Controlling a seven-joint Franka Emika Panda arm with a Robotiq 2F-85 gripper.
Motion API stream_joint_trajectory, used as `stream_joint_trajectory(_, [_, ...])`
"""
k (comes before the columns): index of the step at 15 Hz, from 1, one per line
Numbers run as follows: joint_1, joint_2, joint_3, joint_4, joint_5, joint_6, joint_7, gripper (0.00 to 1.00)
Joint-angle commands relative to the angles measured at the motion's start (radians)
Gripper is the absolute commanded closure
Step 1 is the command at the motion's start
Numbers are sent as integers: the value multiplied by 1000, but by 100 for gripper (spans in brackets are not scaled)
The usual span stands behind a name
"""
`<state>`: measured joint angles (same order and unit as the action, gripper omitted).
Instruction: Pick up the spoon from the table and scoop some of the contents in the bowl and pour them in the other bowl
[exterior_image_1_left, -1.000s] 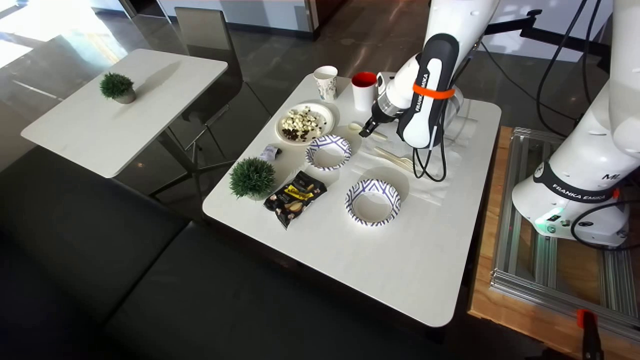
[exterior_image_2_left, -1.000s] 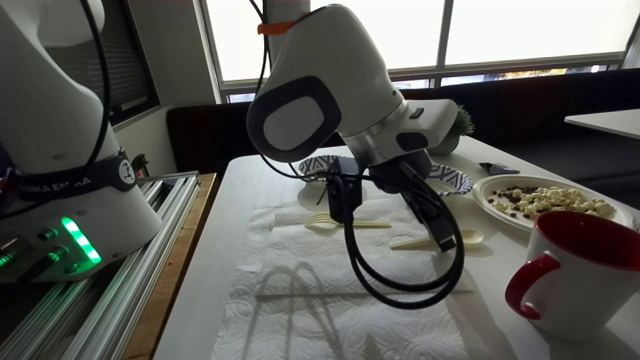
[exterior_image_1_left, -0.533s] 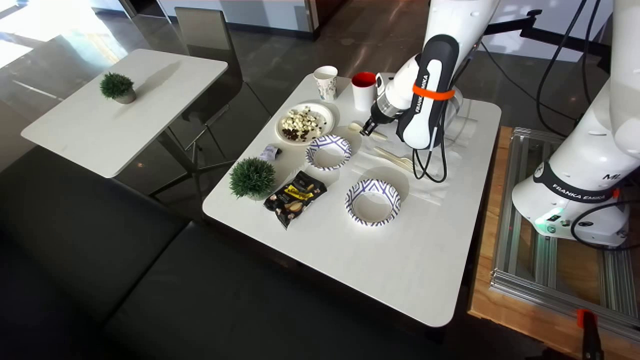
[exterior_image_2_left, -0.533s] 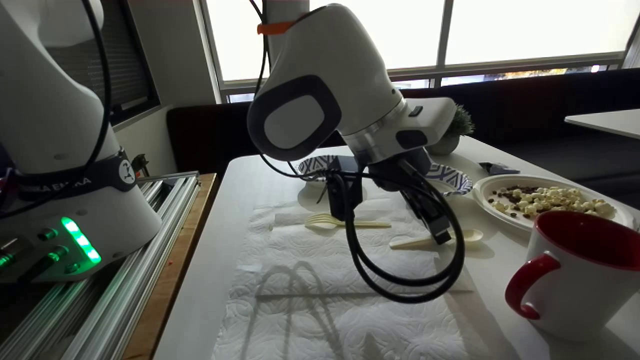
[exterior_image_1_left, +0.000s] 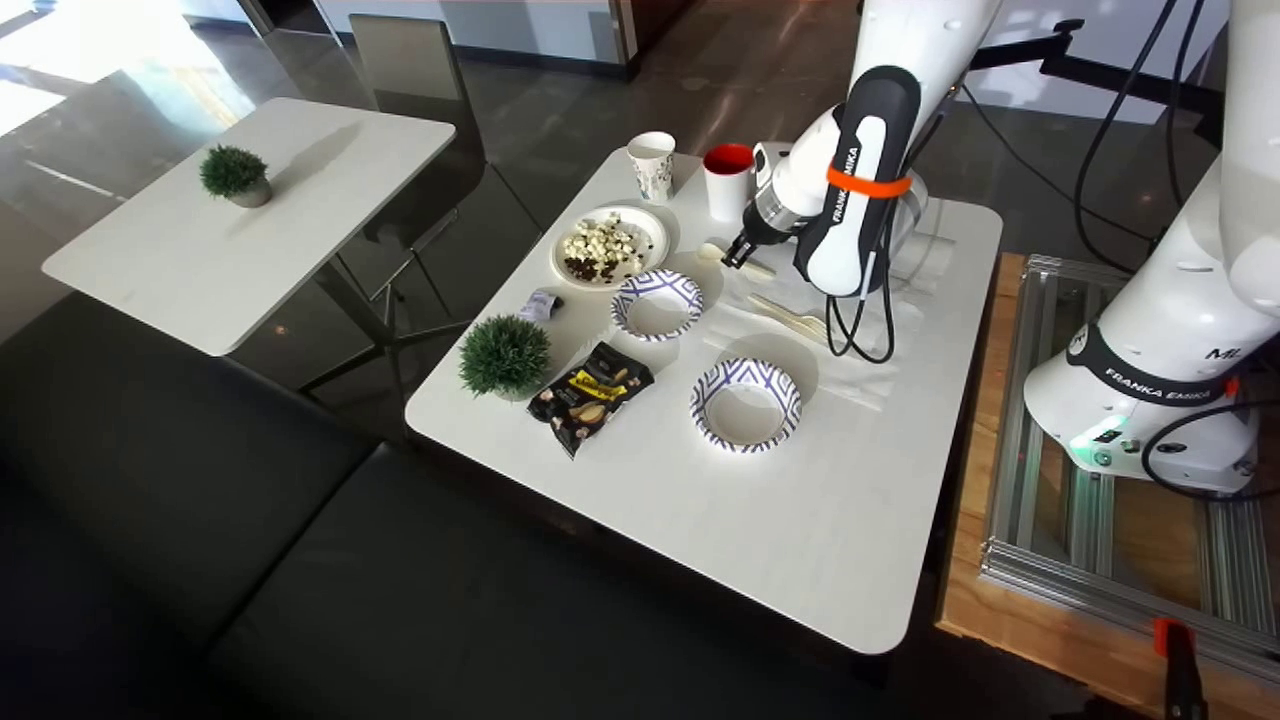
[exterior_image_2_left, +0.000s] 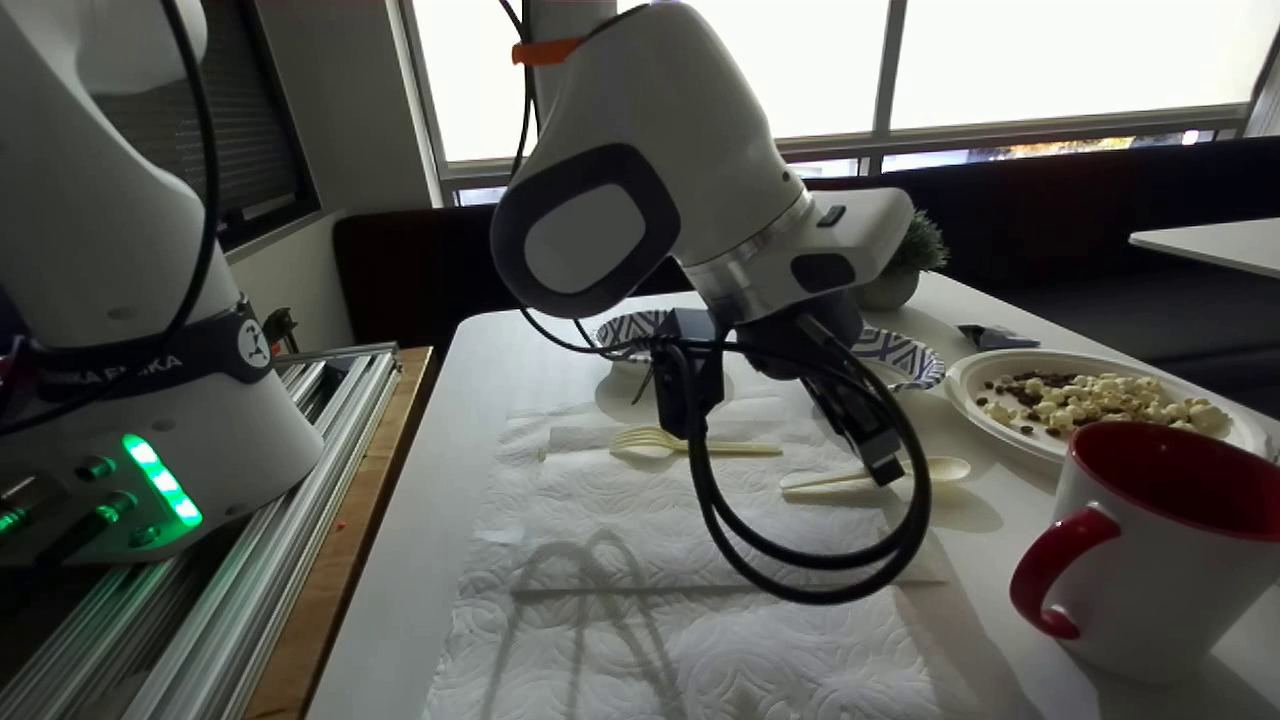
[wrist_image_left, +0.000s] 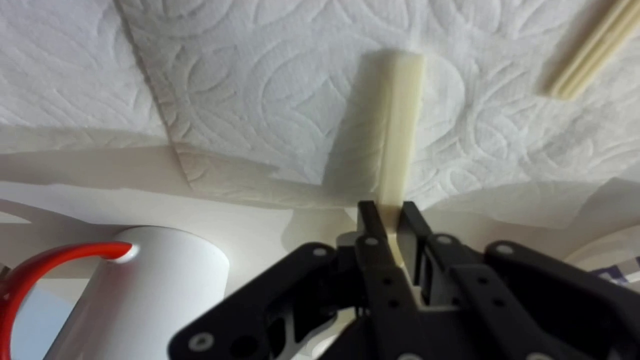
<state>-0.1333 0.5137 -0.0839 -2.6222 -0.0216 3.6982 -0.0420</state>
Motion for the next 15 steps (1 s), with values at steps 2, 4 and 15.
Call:
stream_joint_trajectory(2, [111, -248, -90, -154, 84, -143, -100, 97])
stream_joint_trajectory(4, [251, -344, -211, -184, 209, -292, -254, 97])
stream_joint_trajectory(15, [330, -340, -303, -118, 195, -376, -346, 97])
